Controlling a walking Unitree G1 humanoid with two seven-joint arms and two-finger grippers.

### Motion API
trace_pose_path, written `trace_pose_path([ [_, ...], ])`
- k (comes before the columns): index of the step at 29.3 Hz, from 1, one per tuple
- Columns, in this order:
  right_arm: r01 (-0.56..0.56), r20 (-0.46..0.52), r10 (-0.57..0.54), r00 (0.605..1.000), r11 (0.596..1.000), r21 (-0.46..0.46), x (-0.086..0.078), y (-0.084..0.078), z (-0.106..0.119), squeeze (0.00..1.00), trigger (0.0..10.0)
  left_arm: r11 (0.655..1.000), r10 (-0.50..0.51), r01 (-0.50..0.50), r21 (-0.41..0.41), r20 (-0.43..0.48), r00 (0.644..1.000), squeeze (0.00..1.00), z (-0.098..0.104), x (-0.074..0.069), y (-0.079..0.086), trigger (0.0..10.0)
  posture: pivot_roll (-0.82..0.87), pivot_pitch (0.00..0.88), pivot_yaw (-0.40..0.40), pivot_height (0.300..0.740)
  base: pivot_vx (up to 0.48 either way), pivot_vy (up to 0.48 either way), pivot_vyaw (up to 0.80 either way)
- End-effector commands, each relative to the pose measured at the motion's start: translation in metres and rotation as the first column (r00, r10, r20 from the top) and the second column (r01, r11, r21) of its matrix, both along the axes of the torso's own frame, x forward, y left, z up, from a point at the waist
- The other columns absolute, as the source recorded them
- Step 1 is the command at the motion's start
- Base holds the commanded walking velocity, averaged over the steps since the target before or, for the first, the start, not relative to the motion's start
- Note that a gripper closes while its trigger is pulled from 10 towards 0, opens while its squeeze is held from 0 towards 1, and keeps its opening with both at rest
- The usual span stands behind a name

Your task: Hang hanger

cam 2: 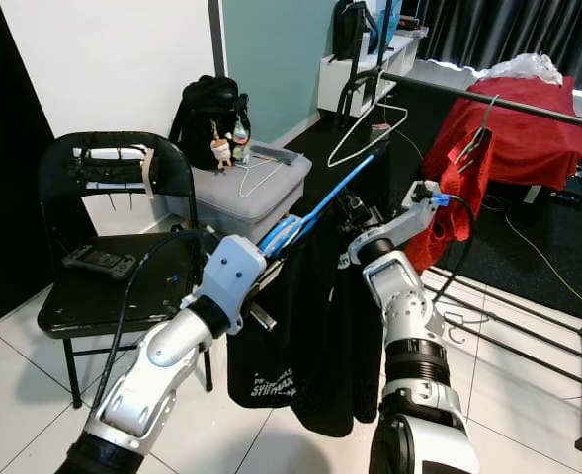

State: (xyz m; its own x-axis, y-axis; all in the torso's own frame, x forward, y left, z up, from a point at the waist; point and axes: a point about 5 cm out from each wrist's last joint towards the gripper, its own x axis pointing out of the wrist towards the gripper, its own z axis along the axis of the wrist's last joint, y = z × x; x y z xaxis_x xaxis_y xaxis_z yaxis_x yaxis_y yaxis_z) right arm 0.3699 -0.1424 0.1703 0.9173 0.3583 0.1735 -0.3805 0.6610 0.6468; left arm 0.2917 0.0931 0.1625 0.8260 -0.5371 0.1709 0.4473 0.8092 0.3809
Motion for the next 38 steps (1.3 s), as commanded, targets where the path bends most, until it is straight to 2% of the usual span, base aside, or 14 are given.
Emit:
trace_pose_path([
  [1, -0.043, 0.022, 0.046, 0.999, 0.989, -0.139, -0.007, 0.0, -0.01, 1.0, 10.0, 0.999, 0.038, -0.037, 0.039, -0.032, 0.999, 0.0, -0.008, 0.0, 0.02, 0.0, 0.0, 0.0, -0.066, 0.74, 0.0, 0.0, 0.0],
  [4, -0.092, 0.012, 0.098, 0.995, 0.959, -0.266, -0.016, -0.004, -0.023, 1.0, 10.0, 0.995, 0.053, -0.047, 0.093, -0.057, 0.997, 0.0, -0.012, -0.003, 0.039, 0.0, 0.0, 0.0, -0.062, 0.74, 0.0, 0.0, 0.0],
  [15, -0.198, -0.021, 0.202, 0.979, 0.922, -0.333, -0.038, -0.026, -0.034, 1.0, 10.0, 0.983, 0.091, -0.072, 0.167, -0.105, 0.99, 0.0, -0.017, -0.007, 0.065, 0.0, 0.0, 0.0, -0.048, 0.74, 0.0, 0.0, 0.0],
  [16, -0.199, -0.019, 0.204, 0.979, 0.924, -0.327, -0.042, -0.035, -0.033, 0.8, 10.0, 0.982, 0.085, -0.063, 0.176, -0.117, 0.989, 0.0, -0.019, -0.009, 0.064, 0.0, -0.01, 0.0, -0.045, 0.74, 0.0, 0.0, 0.0],
  [17, -0.192, -0.009, 0.199, 0.98, 0.931, -0.31, -0.045, -0.043, -0.03, 0.24, 10.0, 0.982, 0.076, -0.051, 0.183, -0.127, 0.989, 0.0, -0.021, -0.01, 0.063, 0.0, -0.01, 0.0, -0.044, 0.74, 0.0, 0.0, 0.0],
  [18, -0.192, -0.009, 0.199, 0.98, 0.931, -0.31, -0.045, -0.043, -0.03, 0.24, 10.0, 0.982, 0.076, -0.051, 0.183, -0.127, 0.989, 0.0, -0.021, -0.01, 0.063, 0.0, -0.01, 0.0, -0.044, 0.74, 0.0, 0.0, 0.0],
  [19, -0.162, 0.008, 0.17, 0.985, 0.949, -0.271, -0.044, -0.051, -0.026, 0.0, 10.0, 0.982, 0.063, -0.038, 0.187, -0.132, 0.989, 0.0, -0.022, -0.011, 0.06, 0.0, -0.01, 0.0, -0.042, 0.74, 0.0, 0.0, 0.0],
  [23, -0.019, 0.024, 0.022, 0.999, 0.995, -0.097, -0.036, -0.072, -0.017, 0.0, 10.0, 0.983, 0.018, 0.006, 0.182, -0.132, 0.991, 0.0, -0.021, -0.014, 0.052, 0.0, -0.01, 0.0, -0.04, 0.74, 0.0, 0.0, 0.0],
  [28, 0.022, -0.005, -0.022, 1.0, 1.0, -0.016, -0.03, -0.071, -0.019, 0.0, 10.0, 0.985, -0.024, 0.043, 0.17, -0.113, 0.993, 0.0, -0.014, -0.015, 0.045, 0.0, -0.01, 0.0, -0.038, 0.74, 0.0, 0.0, 0.0],
  [29, 0.005, -0.038, -0.005, 0.999, 1.0, -0.011, -0.027, -0.061, -0.024, 0.0, 10.0, 0.985, -0.044, 0.06, 0.163, -0.1, 0.994, 0.0, -0.009, -0.016, 0.041, 2.1, -0.01, 0.0, -0.039, 0.74, 0.0, 0.0, 0.0],
  [30, -0.009, -0.081, 0.006, 0.997, 1.0, -0.028, -0.024, -0.051, -0.03, 0.0, 10.0, 0.985, -0.056, 0.07, 0.157, -0.09, 0.994, 0.0, -0.006, -0.016, 0.037, 6.1, -0.01, 0.0, -0.04, 0.74, 0.0, 0.0, 0.0],
  [31, -0.009, -0.081, 0.006, 0.997, 1.0, -0.028, -0.024, -0.051, -0.03, 0.0, 10.0, 0.985, -0.056, 0.07, 0.157, -0.09, 0.994, 0.0, -0.006, -0.016, 0.037, 6.1, -0.01, 0.0, -0.04, 0.74, 0.0, 0.0, 0.0],
  [32, -0.028, -0.131, 0.021, 0.991, 0.998, -0.057, -0.022, -0.039, -0.038, 0.0, 10.0, 0.985, -0.068, 0.08, 0.151, -0.083, 0.994, 0.0, -0.003, -0.017, 0.033, 10.0, 0.0, 0.0, -0.041, 0.74, 0.0, 0.0, 0.0],
  [38, -0.071, -0.161, 0.056, 0.985, 0.993, -0.091, -0.022, -0.023, -0.043, 0.0, 10.0, 0.987, -0.079, 0.089, 0.136, -0.081, 0.994, 0.0, -0.001, -0.019, 0.027, 10.0, 0.0, 0.0, -0.045, 0.74, 0.0, 0.0, 0.0],
])
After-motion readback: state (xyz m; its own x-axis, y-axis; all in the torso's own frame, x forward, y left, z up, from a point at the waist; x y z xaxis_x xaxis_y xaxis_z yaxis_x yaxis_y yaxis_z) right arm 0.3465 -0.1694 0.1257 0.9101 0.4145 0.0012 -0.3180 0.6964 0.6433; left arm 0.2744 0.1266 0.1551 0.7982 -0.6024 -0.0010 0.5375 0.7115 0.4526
